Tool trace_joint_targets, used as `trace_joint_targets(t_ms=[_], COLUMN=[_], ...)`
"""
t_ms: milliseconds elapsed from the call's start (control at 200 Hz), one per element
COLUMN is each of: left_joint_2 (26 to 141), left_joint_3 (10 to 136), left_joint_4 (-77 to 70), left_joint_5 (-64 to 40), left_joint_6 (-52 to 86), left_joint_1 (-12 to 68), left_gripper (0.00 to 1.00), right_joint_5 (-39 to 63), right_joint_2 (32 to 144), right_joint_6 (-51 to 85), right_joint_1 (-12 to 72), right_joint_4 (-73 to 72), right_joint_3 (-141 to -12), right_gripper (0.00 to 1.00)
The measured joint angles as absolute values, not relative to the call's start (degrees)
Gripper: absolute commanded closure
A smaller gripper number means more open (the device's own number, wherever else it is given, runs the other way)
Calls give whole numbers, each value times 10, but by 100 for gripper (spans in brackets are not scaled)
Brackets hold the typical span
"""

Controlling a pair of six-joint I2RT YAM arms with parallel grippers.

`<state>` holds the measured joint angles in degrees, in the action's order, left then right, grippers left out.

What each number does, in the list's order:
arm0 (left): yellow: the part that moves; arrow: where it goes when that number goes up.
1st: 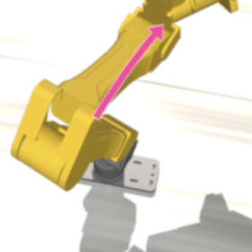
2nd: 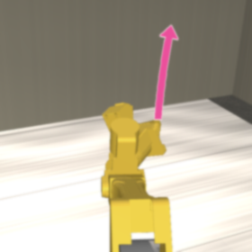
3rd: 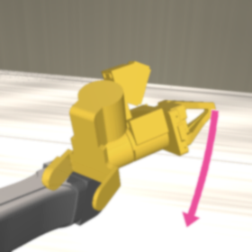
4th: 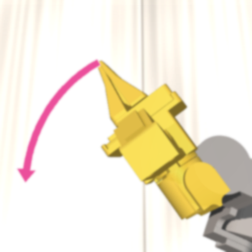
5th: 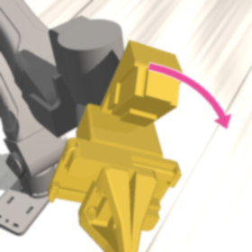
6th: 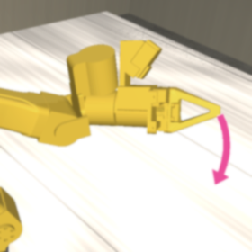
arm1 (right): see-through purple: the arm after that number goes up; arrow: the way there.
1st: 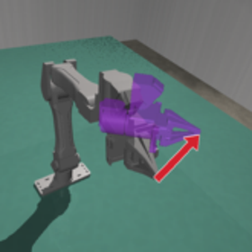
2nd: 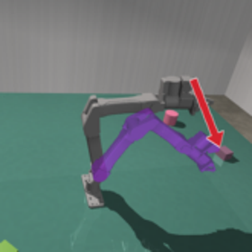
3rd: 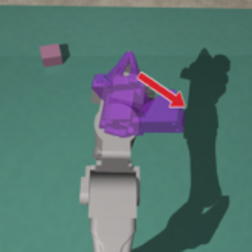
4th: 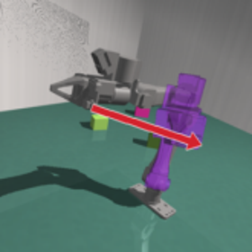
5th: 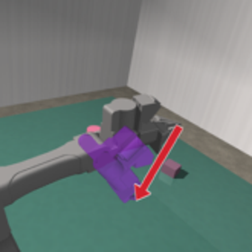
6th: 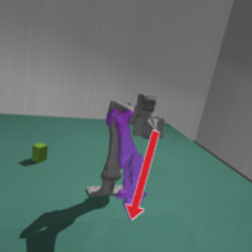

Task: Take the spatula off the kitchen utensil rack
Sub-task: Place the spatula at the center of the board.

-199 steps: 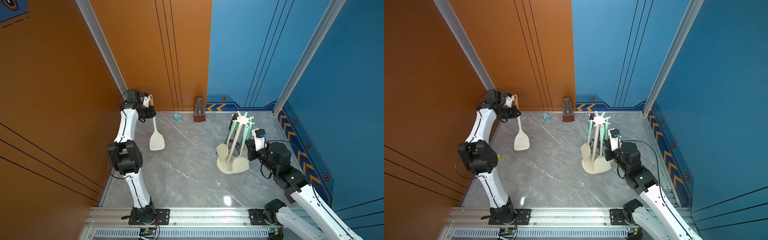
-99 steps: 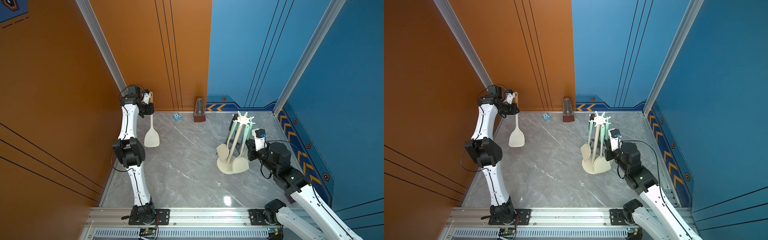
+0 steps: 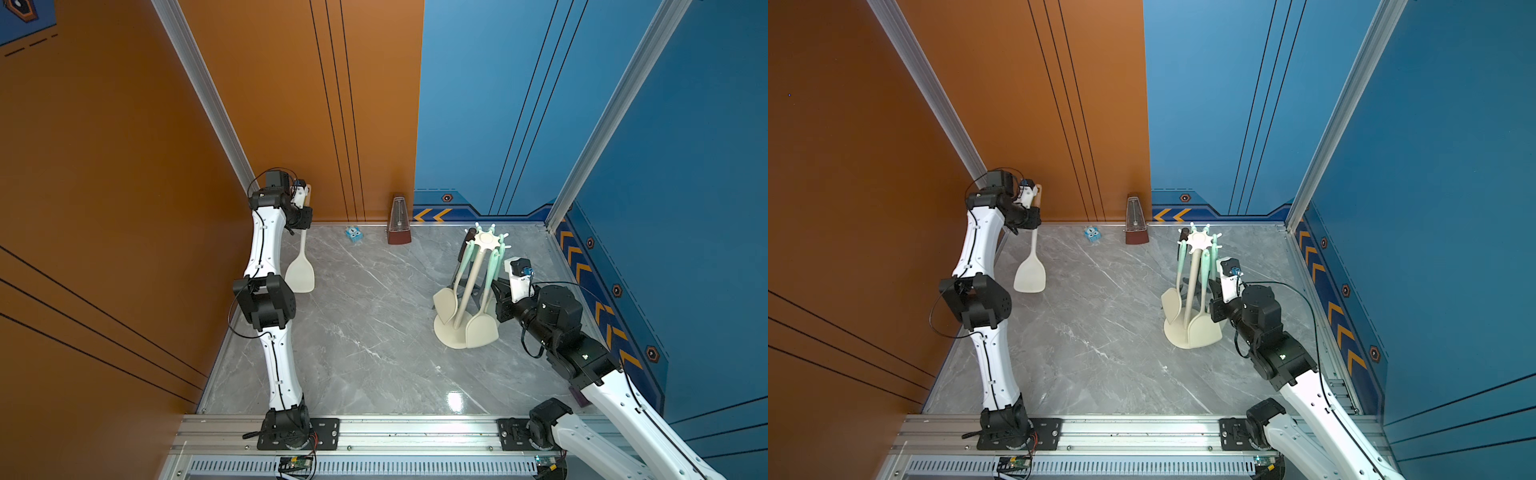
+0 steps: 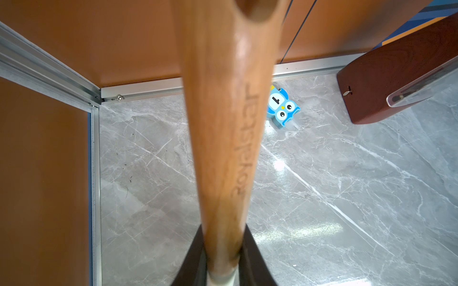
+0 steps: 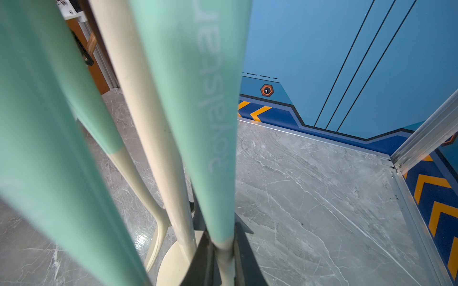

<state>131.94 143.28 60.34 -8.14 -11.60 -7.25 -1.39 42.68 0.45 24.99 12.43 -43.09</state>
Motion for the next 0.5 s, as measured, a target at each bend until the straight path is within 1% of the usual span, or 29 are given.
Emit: trace_joint_targets(t_ms=[240,500], left_joint_2=[1354,1396], left_joint_3=[1464,1545], left_joint_4=[613,668], left_joint_5=[-76,-76], left_joint_6=[-106,-73], left_joint_1=[-50,-42], left_gripper=[100,100], right_joint_5=[-14,-13], right_joint_2=[426,426], right_joint_6=[4,4], right_joint_1=[251,251], right_joint_4=[124,124], right_joint_3=[-430,-430], right_gripper=[85,85])
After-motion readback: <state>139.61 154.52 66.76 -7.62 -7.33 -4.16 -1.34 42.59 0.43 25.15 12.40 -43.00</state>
